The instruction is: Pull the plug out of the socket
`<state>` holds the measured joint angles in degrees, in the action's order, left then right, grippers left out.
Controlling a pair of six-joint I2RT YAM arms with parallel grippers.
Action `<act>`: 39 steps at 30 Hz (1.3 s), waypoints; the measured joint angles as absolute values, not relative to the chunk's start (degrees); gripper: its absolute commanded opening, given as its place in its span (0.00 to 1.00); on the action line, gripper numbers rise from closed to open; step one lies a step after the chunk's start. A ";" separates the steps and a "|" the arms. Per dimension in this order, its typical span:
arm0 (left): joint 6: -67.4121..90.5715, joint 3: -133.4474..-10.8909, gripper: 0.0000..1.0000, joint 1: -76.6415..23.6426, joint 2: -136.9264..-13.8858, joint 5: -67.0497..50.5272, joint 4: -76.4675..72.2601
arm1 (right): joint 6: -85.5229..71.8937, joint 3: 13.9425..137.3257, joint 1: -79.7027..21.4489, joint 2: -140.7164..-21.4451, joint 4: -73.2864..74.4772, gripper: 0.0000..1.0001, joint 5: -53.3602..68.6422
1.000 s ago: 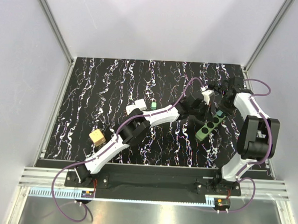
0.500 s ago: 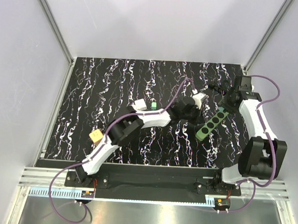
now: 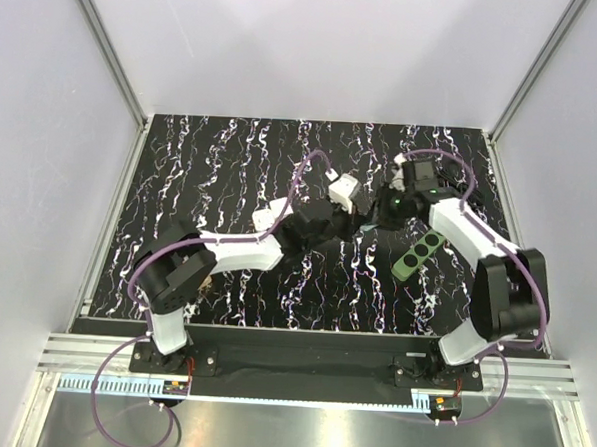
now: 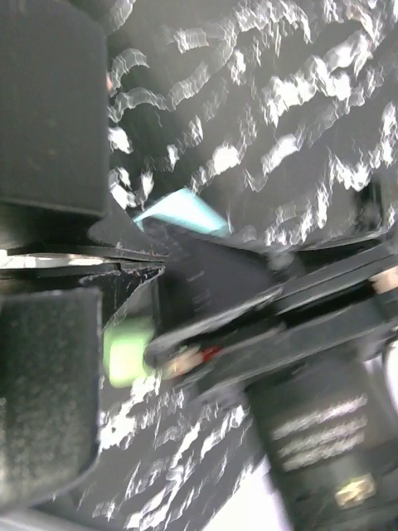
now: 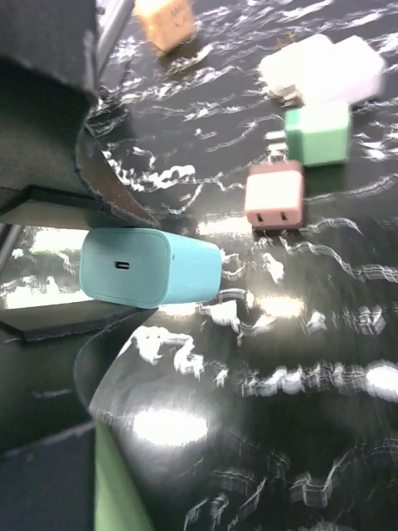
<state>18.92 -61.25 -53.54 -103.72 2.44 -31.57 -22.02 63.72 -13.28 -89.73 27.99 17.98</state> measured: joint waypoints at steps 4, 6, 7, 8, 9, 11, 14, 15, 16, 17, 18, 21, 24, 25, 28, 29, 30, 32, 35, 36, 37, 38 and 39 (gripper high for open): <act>18.72 -57.58 0.04 -50.76 -103.59 5.04 -32.91 | -22.11 63.70 -17.67 -94.83 24.69 0.00 20.80; 19.07 -55.75 0.04 -49.54 -103.55 6.07 -33.61 | -22.26 63.72 -19.33 -97.32 23.66 0.00 21.02; 19.33 -54.98 0.04 -49.01 -103.55 6.42 -33.95 | -22.33 63.72 -20.01 -98.43 23.33 0.00 21.02; 19.51 -54.28 0.04 -48.51 -103.50 6.79 -34.15 | -22.46 63.75 -20.58 -99.37 23.11 0.00 21.02; 19.57 -53.78 0.04 -48.12 -103.39 7.11 -34.28 | -22.57 63.81 -21.08 -100.18 22.94 0.00 20.91; 19.94 -52.64 0.04 -47.33 -102.76 8.10 -34.46 | -22.81 64.29 -21.80 -101.45 22.74 0.00 20.75; 20.21 -50.74 0.04 -46.33 -100.71 10.04 -34.79 | -23.29 66.02 -22.48 -103.42 22.11 0.00 20.64; 20.40 -50.26 0.04 -46.02 -100.03 10.81 -34.89 | -23.44 66.81 -22.57 -104.12 21.87 0.00 20.62; 20.51 -49.98 0.05 -45.74 -99.50 11.46 -34.94 | -23.59 67.31 -22.63 -104.60 21.63 0.00 20.60; 20.62 -49.80 0.04 -45.36 -99.18 12.14 -35.09 | -23.70 68.01 -22.68 -105.25 21.30 0.00 20.56; 20.80 -49.69 0.04 -45.17 -99.00 12.60 -35.27 | -23.70 68.20 -22.72 -105.54 21.04 0.00 20.49; 21.52 -48.77 0.05 -44.05 -98.35 13.56 -35.81 | -23.70 68.27 -22.79 -105.95 20.84 0.00 19.88; 22.35 -48.05 0.05 -43.13 -98.24 13.82 -36.10 | -23.51 68.27 -22.79 -105.95 20.86 0.00 18.94; 22.46 -47.92 0.05 -42.92 -98.24 13.89 -36.14 | -23.42 68.27 -22.79 -105.95 20.91 0.00 18.90; 22.52 -47.64 0.05 -42.83 -98.24 14.00 -36.51 | -23.18 68.27 -22.79 -105.95 20.93 0.02 18.22; 22.52 -47.51 0.05 -42.83 -98.24 14.00 -36.77 | -23.11 68.27 -22.81 -105.95 20.95 0.03 18.00; 22.52 -47.42 0.05 -42.83 -98.24 14.02 -36.95 | -23.09 68.27 -22.81 -105.97 20.95 0.04 17.89; 22.52 -47.31 0.06 -42.85 -98.24 14.02 -37.01 | -22.90 68.27 -22.83 -106.06 20.95 0.08 17.61; 22.52 -47.20 0.06 -42.83 -98.24 14.02 -36.97 | -22.70 68.38 -22.83 -106.61 21.21 0.15 17.17; 22.52 -47.20 0.06 -42.83 -98.24 14.02 -36.99 | -22.65 68.55 -22.83 -106.87 21.43 0.21 17.02; 22.52 -47.20 0.06 -42.83 -98.24 14.00 -37.04 | -22.63 68.75 -22.83 -107.11 21.74 0.26 17.02; 22.52 -47.20 0.06 -42.83 -98.24 14.00 -37.04 | -22.48 69.01 -22.85 -107.15 22.04 0.31 16.80; 22.52 -47.20 0.07 -42.83 -98.24 14.00 -36.99 | -22.39 69.14 -22.87 -107.15 22.24 0.37 16.53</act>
<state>22.52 -47.20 -42.83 -98.24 14.00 -36.99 -22.39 69.14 -22.87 -107.15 22.24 16.53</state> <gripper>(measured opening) 0.058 0.402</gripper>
